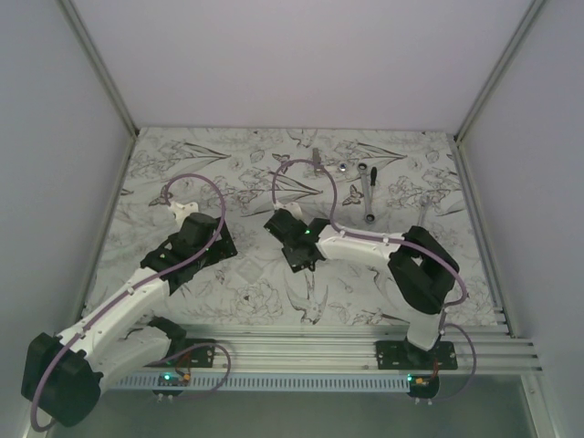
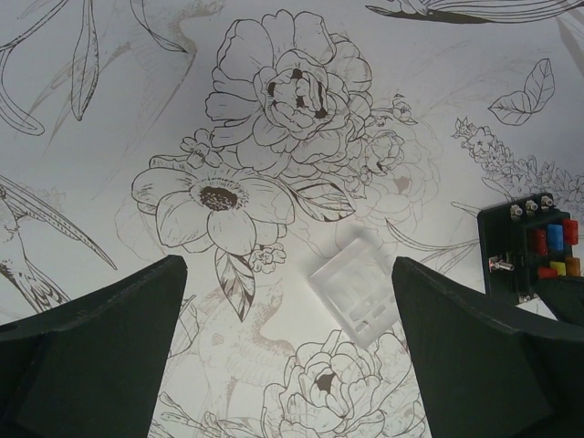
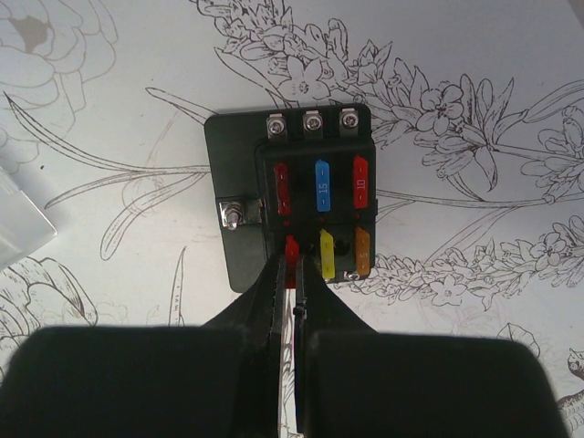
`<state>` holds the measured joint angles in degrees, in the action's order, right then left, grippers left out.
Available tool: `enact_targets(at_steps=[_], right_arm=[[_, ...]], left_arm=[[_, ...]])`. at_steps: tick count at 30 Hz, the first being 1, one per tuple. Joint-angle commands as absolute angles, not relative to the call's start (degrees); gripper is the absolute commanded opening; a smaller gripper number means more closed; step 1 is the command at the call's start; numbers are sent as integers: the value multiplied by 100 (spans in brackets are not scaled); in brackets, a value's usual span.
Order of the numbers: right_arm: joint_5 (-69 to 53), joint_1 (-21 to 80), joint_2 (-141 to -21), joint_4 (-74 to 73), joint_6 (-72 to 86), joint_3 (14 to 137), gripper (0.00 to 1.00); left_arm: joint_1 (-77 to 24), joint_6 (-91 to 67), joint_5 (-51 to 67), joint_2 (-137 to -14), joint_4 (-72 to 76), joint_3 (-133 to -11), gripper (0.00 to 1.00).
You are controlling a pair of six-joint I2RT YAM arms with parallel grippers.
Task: Snap on the fuse box
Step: Install the fuse at the fuse box base.
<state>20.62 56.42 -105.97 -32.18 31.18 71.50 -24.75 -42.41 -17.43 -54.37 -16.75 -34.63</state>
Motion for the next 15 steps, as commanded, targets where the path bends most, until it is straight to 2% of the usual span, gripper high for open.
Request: enact_targets(at_steps=[1,15], right_arm=[[1791,5531,-10389,-2968,2966,6873,0],[1871,5550,-9920,-2083,2295,6098,0]], left_arm=[[-2443,-4254,-1645,-5449,-1847,-3462,100],[-2444,-4267,-1619,-5447,-1846,-3462,100]])
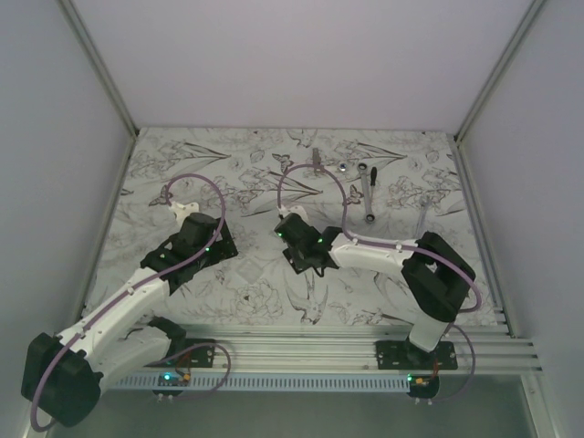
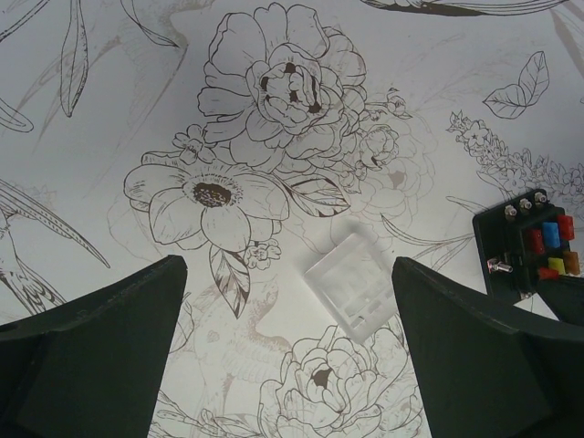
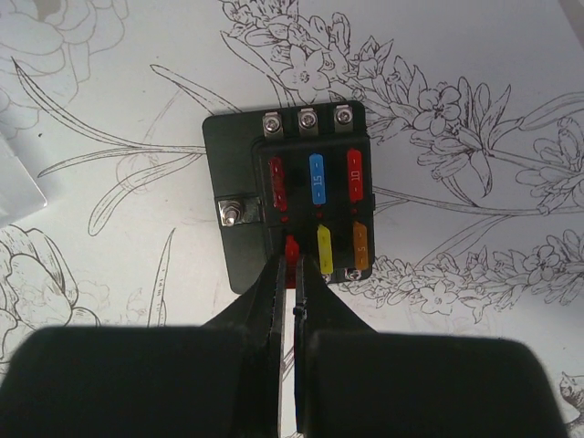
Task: Snap on the fuse box
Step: Install the fuse at the fuse box base.
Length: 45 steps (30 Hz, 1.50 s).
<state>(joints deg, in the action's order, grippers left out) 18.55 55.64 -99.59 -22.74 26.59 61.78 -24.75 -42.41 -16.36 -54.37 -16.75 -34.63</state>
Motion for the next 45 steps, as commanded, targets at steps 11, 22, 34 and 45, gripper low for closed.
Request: enact_targets(at_steps=[11,22,34,45], right_arm=[[1258,5599,-9744,-1784,1334,5958,0],[1381,5531,-9483,-1732,1231,5989,0],[1354,5485,-9772,-1696,1299,5954,0],[1348,5476,-9947,-1566,1423,5812,0]], left_arm=[[-2443,-4255,-1617,-5467,-1840,-3463,100],[-2443,-4246,-1609,-5449,-1846,-3458,100],[-2443,-4243,-1600,-5458,-1846,-3472,99],[-2444,-4239,-1595,-5458,-1846,-3472,99]])
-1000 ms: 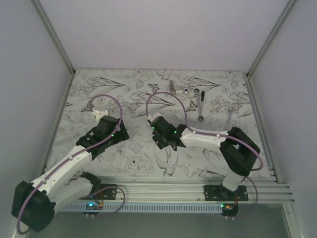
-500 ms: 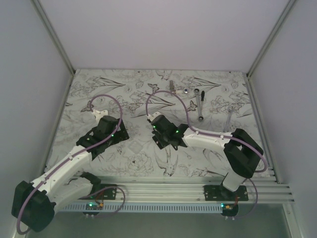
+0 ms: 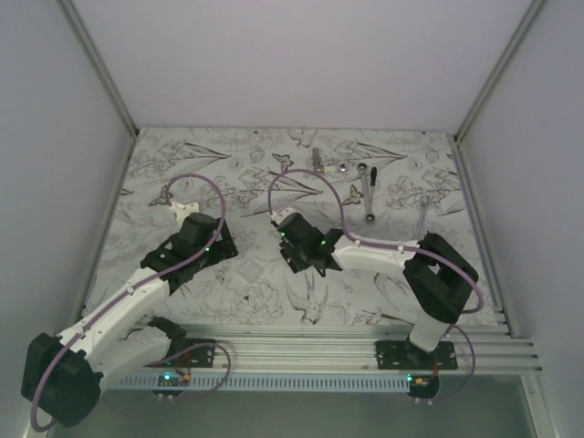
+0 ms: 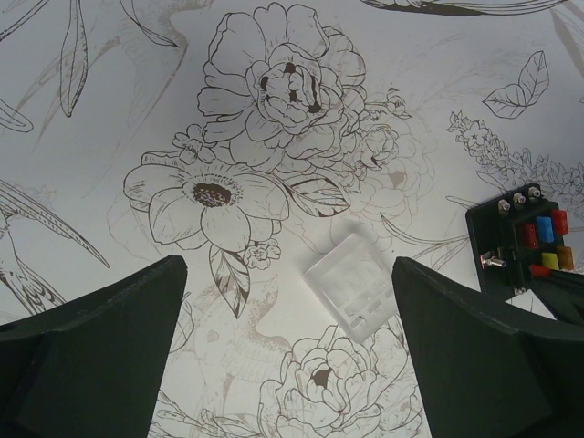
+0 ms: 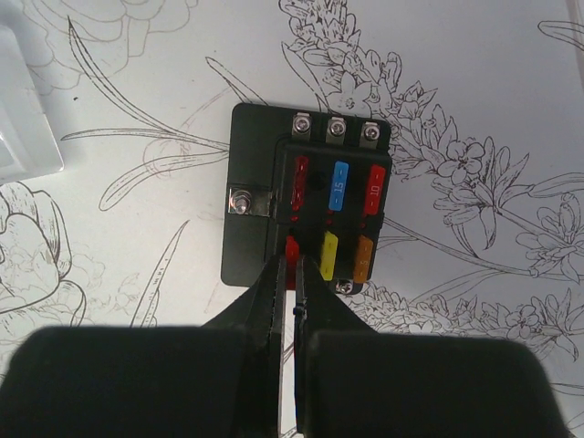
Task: Snap on the fuse box
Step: Install the fuse at the fuse box base.
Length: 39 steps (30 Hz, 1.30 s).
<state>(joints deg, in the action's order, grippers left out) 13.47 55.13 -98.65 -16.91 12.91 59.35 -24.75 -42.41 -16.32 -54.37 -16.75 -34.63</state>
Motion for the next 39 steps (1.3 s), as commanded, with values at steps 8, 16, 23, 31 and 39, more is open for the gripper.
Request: enact_targets(at_steps=[8,16,23,31,39], right_arm=[[1324,5467,-9939,-1570,1638,5872,0],[1715,5454,-10384,-2305,2132,6139,0],[1887,5467,-10590,-2460,2141,6135,0],[1881,5476,-10548,-3151,1748,6230,0],[1670,5440,-10427,-3557,1938,6621,11]], left_arm=[[-2443,-4239,-1600,-5458,-1841,-3471,100],[-2443,-4245,-1575,-5449,-1844,-3471,100],[-2441,-4250,-1584,-5458,-1845,-3467,100],[-2443,-4250,-1591,-5466,-1846,-3463,100],[-2443,-4239,-1590,-5469,-1838,-3472,99]])
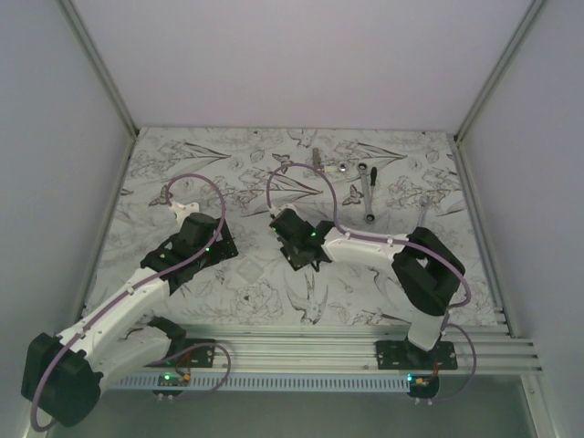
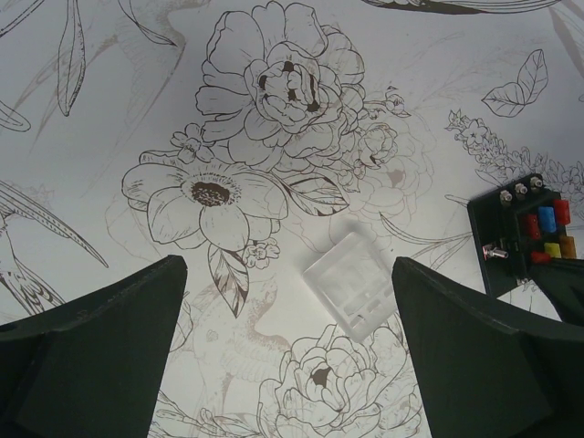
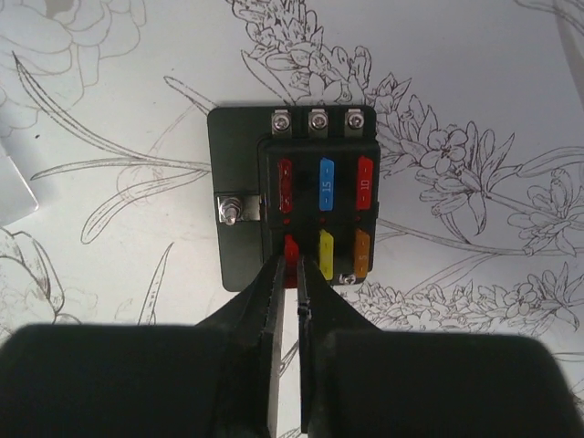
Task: Snap on the fuse box
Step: Install the fuse at the fuse box base.
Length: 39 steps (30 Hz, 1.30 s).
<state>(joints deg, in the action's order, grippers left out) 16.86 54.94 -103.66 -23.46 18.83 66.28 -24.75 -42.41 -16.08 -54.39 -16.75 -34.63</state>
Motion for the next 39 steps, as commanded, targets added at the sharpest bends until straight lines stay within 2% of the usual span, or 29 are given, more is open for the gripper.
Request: enact_targets(at_steps=[1,8,13,18,30,39], right_arm=[[1600,5448,-10355,-3525,1951,6653,15],[1359,5493,-9761,-3331,1990,6797,30],[1341,5496,-9553,-3044,1939,6790,32],[1324,5493,-9863,-2993,1794,6986,34],[1645,5431,-10353,-2944,1661,7295,25],[1450,5396,-10529,-2998,1628,7346,19]], left_arm=[[-2443,-4237,-1591,-5467,-1840,-3468,100],[-2443,-4253,-1573,-5441,-1841,-3463,100],[-2443,-4245,-1573,-5440,-1845,-3461,100],[-2443,-4248,-1565,-5443,-1846,-3463,100],[-2443,-4238,-1551,-5438,-1842,-3472,100],[-2443,-4237,-1547,-5449,-1846,-3467,99]])
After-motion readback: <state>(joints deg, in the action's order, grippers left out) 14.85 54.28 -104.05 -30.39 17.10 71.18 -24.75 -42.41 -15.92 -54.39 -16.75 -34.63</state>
